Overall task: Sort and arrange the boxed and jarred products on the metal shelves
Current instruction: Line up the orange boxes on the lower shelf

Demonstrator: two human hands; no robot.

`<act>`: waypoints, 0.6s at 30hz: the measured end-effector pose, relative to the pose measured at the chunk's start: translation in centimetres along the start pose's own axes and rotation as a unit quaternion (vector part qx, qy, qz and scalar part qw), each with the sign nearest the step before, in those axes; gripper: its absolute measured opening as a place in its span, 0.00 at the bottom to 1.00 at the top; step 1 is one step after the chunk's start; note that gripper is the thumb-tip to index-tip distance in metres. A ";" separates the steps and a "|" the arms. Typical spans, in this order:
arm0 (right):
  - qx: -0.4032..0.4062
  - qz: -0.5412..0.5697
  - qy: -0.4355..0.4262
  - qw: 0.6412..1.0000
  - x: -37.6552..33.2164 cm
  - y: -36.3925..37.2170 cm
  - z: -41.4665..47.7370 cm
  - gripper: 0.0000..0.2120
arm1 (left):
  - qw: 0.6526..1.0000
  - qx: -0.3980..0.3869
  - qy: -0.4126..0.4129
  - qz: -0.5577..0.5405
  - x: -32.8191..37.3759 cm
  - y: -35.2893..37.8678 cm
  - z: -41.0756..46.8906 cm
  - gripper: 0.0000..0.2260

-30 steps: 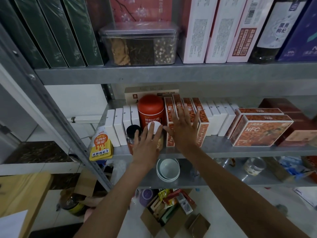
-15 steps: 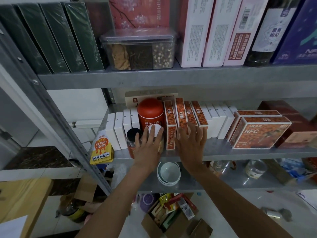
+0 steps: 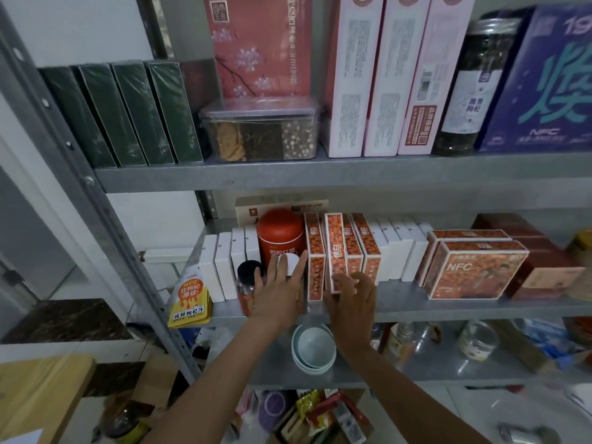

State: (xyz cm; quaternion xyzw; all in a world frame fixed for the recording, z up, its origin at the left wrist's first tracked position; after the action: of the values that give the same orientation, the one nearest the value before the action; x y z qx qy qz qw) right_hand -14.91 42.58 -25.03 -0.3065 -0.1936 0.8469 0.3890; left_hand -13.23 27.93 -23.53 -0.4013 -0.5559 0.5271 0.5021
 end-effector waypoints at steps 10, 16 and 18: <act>-0.033 0.161 0.207 0.964 0.5 -0.3 0.2 0.17 | 1.000 -0.001 0.001 0.000 1.0 -0.8 -0.1 0.46; 0.013 0.205 0.247 0.947 0.3 -3.1 0.9 0.22 | 1.000 0.011 0.000 0.002 1.0 -0.7 -0.1 0.46; 0.029 0.209 0.234 0.949 0.1 -4.6 1.2 0.20 | 1.000 0.010 -0.003 -0.012 0.9 -0.7 -0.1 0.44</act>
State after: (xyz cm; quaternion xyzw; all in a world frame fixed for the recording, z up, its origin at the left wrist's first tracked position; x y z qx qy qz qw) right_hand -13.34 45.39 -21.58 -0.5184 -0.0035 0.8188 0.2467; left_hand -13.24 28.75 -22.74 -0.3886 -0.5568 0.5276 0.5105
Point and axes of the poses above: each hand's wrist, its own z-axis towards the middle knuckle, its own y-axis out of the palm, x = y × z, the point moved 5 cm from there along z, towards the middle knuckle, and after that the axes turned 2 degrees about -z, right-handed, at the moved point
